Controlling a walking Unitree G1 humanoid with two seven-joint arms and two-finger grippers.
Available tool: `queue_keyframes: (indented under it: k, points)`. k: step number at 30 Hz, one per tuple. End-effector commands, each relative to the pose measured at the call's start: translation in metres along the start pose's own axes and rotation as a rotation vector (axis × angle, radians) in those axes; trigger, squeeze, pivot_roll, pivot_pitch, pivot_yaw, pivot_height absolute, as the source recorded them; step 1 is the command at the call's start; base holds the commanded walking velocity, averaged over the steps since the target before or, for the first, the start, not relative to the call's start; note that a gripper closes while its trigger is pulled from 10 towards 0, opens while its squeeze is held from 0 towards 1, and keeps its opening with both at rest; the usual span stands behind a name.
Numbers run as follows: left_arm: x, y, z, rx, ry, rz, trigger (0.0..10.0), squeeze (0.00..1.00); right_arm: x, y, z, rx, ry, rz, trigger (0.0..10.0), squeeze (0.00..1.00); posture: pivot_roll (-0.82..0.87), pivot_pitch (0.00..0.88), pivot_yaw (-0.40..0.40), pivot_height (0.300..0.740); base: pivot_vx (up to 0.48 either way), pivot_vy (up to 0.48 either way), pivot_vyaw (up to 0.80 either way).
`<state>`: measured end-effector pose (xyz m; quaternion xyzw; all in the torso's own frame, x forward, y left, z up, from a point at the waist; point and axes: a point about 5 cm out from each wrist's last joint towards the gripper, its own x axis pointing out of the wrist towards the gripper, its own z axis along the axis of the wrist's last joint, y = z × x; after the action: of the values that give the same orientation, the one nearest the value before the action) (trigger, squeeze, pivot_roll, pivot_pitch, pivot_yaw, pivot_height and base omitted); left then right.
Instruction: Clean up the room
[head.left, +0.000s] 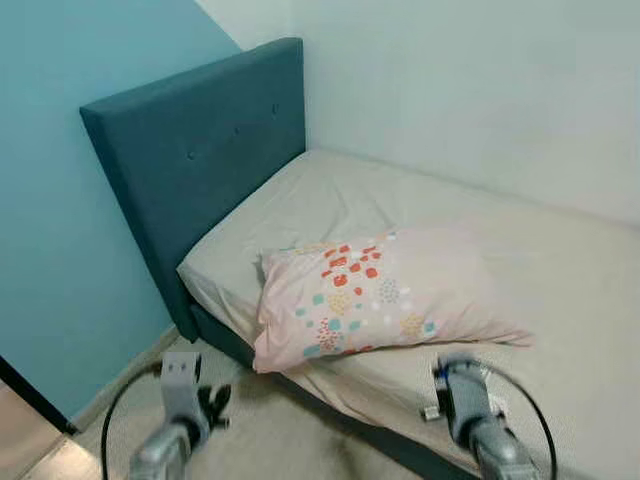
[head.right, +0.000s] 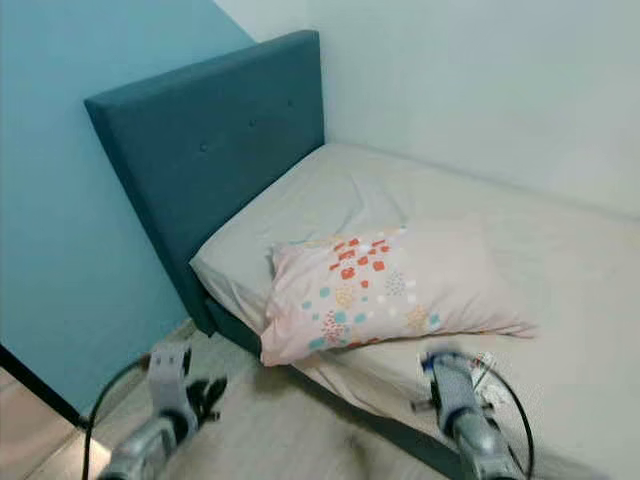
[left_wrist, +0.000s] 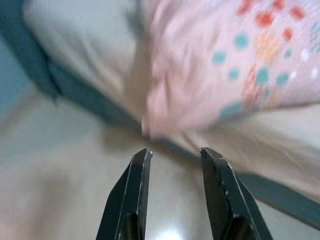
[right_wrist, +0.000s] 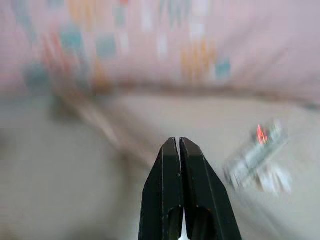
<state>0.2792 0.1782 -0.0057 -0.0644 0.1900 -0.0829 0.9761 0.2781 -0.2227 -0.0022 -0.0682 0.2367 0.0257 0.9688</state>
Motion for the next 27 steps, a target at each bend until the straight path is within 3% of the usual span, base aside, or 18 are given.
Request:
queue_keyframes:
  k: [1, 4, 5, 6, 7, 8, 12, 15, 27]
  points:
    - [0.002, -0.007, -0.001, 0.050, 0.010, 0.016, 10.0, 0.00, 0.004, 0.009, 0.006, 0.081, -0.029, -0.007, 10.0, 0.00, -0.17, 0.013, 0.025, 0.740, 0.000, 0.000, 0.00]
    - [0.008, -0.021, -0.001, 0.049, 0.014, 0.025, 10.0, 0.00, 0.009, 0.028, 0.013, 0.149, -0.053, 0.018, 10.0, 0.00, -0.18, 0.013, 0.038, 0.740, 0.000, 0.000, 0.00]
    - [0.008, -0.029, -0.006, 0.036, 0.026, 0.016, 10.0, 0.00, 0.009, 0.040, 0.012, 0.151, -0.057, 0.057, 10.0, 0.74, -0.18, 0.013, 0.039, 0.740, 0.000, 0.000, 0.00]
    - [0.008, -0.029, -0.006, 0.036, 0.026, 0.016, 10.0, 0.00, 0.009, 0.040, 0.012, 0.151, -0.057, 0.057, 10.0, 0.74, -0.18, 0.013, 0.039, 0.740, 0.000, 0.000, 0.00]
    - [0.008, -0.032, -0.008, 0.021, 0.037, 0.011, 10.0, 0.00, 0.008, 0.044, 0.012, 0.147, -0.061, 0.073, 10.0, 1.00, -0.17, 0.013, 0.036, 0.740, 0.000, 0.000, 0.00]
    - [0.007, -0.035, -0.013, -0.022, 0.051, -0.003, 10.0, 1.00, 0.008, 0.044, 0.012, 0.153, -0.074, 0.080, 10.0, 1.00, -0.18, 0.016, 0.038, 0.740, 0.000, 0.000, 0.00]
    - [0.004, -0.034, -0.018, -0.084, 0.053, -0.010, 10.0, 1.00, 0.007, 0.036, 0.013, 0.172, -0.081, 0.064, 10.0, 1.00, -0.18, 0.018, 0.040, 0.740, 0.000, 0.000, 0.00]
    - [0.002, -0.025, -0.016, -0.143, 0.028, 0.027, 10.0, 1.00, 0.006, 0.034, 0.010, 0.155, -0.068, 0.068, 10.0, 1.00, -0.18, 0.018, 0.040, 0.740, 0.000, 0.000, 0.00]
    - [0.000, -0.024, -0.012, -0.165, -0.037, -0.026, 10.0, 1.00, 0.005, 0.033, 0.008, 0.159, -0.074, 0.061, 10.0, 1.00, -0.17, 0.024, 0.040, 0.740, 0.000, 0.000, 0.00]
